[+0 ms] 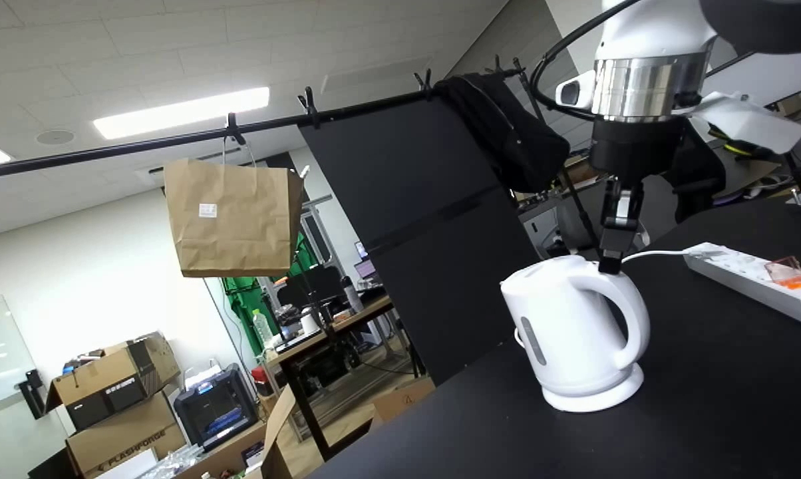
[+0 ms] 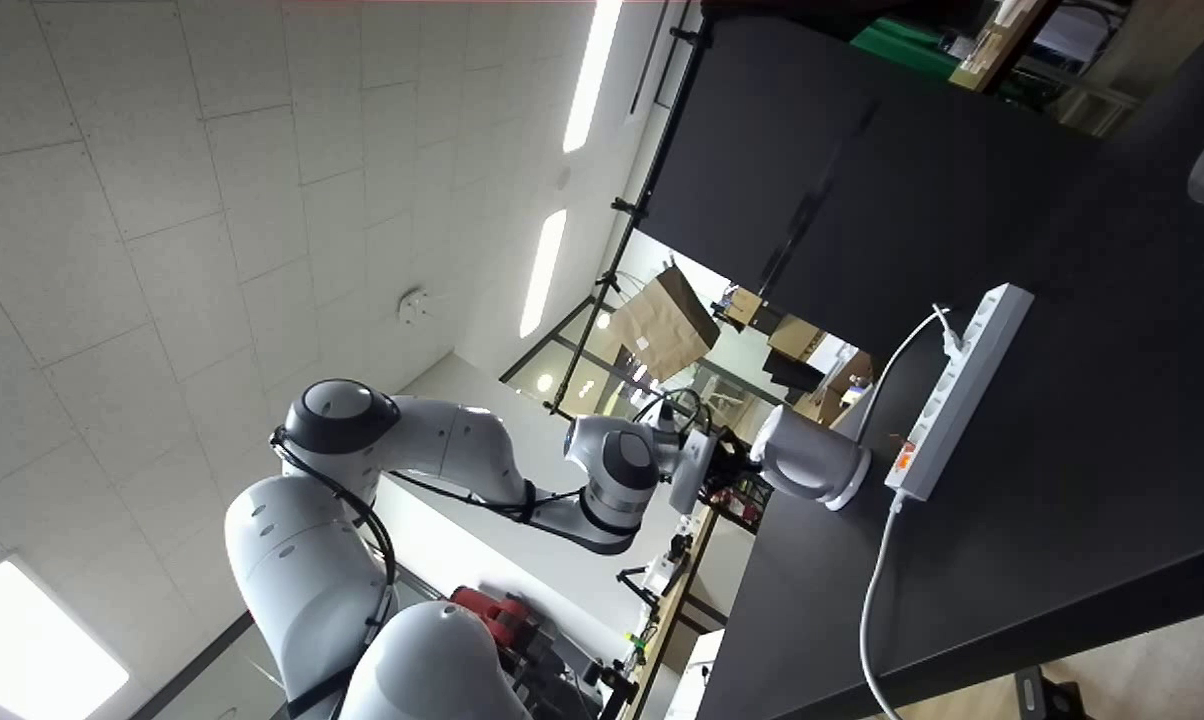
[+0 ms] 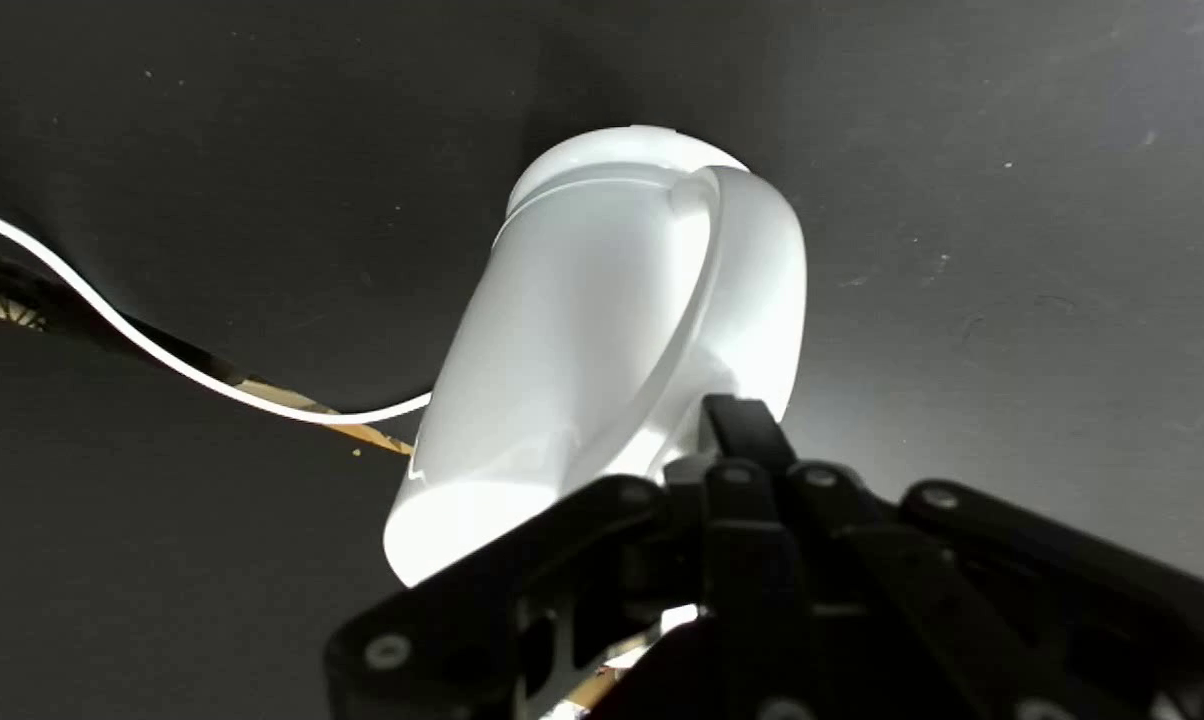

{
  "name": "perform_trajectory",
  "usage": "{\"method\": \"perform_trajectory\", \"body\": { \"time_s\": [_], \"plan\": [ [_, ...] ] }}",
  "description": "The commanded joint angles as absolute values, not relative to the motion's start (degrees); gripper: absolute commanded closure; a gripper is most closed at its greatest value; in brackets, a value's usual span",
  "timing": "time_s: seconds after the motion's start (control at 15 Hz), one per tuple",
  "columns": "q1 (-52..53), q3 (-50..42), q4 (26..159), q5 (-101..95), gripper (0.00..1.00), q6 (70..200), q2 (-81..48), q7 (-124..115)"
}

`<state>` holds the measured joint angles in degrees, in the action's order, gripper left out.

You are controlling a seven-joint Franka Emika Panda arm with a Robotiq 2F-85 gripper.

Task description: Turn on the kettle

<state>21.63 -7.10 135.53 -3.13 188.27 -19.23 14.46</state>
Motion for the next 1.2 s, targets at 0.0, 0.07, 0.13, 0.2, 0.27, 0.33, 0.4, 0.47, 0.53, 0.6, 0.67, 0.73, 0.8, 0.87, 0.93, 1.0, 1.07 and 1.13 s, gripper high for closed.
{"method": "perform_trajectory", "body": {
  "time_s": [0.0, 0.07, 0.13, 0.2, 0.27, 0.33, 0.4, 0.47, 0.53, 0.6, 0.67, 0.73, 0.8, 0.87, 0.93, 1.0, 1.07, 1.13],
  "plan": [
    [26.2, -11.1, 135.4, -1.3, 1.00, 192.4, -22.7, 13.7],
    [26.5, -11.1, 135.7, -0.7, 1.00, 193.0, -22.7, 13.7],
    [26.3, -10.6, 135.9, -0.5, 1.00, 193.2, -22.4, 13.6],
    [25.7, -9.6, 136.0, -0.2, 1.00, 193.3, -22.0, 13.2],
    [25.5, -9.2, 136.1, 0.0, 1.00, 193.5, -21.6, 13.1],
    [25.3, -8.9, 136.2, 0.1, 1.00, 193.6, -21.1, 13.1],
    [25.1, -8.4, 136.3, 0.2, 1.00, 193.5, -20.6, 13.1],
    [25.2, -8.2, 136.3, 0.6, 1.00, 193.0, -19.7, 13.0],
    [25.3, -8.1, 136.4, 1.0, 1.00, 192.5, -18.9, 13.0],
    [25.2, -7.7, 136.4, 1.2, 1.00, 191.9, -18.2, 13.0],
    [24.2, -6.3, 136.6, 1.1, 1.00, 190.8, -17.0, 12.7],
    [23.3, -5.1, 136.7, 1.1, 1.00, 189.5, -15.8, 12.7],
    [22.6, -4.2, 136.8, 1.0, 1.00, 188.4, -14.8, 12.7],
    [22.1, -3.5, 136.8, 1.2, 1.00, 187.2, -13.7, 12.8],
    [21.5, -2.8, 136.9, 1.3, 1.00, 185.6, -12.5, 13.1],
    [20.6, -1.9, 136.9, 1.4, 1.00, 183.6, -11.1, 13.4],
    [19.7, -0.9, 136.9, 1.8, 1.00, 182.1, -9.9, 13.7],
    [17.6, 0.4, 136.9, -1.7, 1.00, 179.9, -8.6, 11.0]
  ]
}}
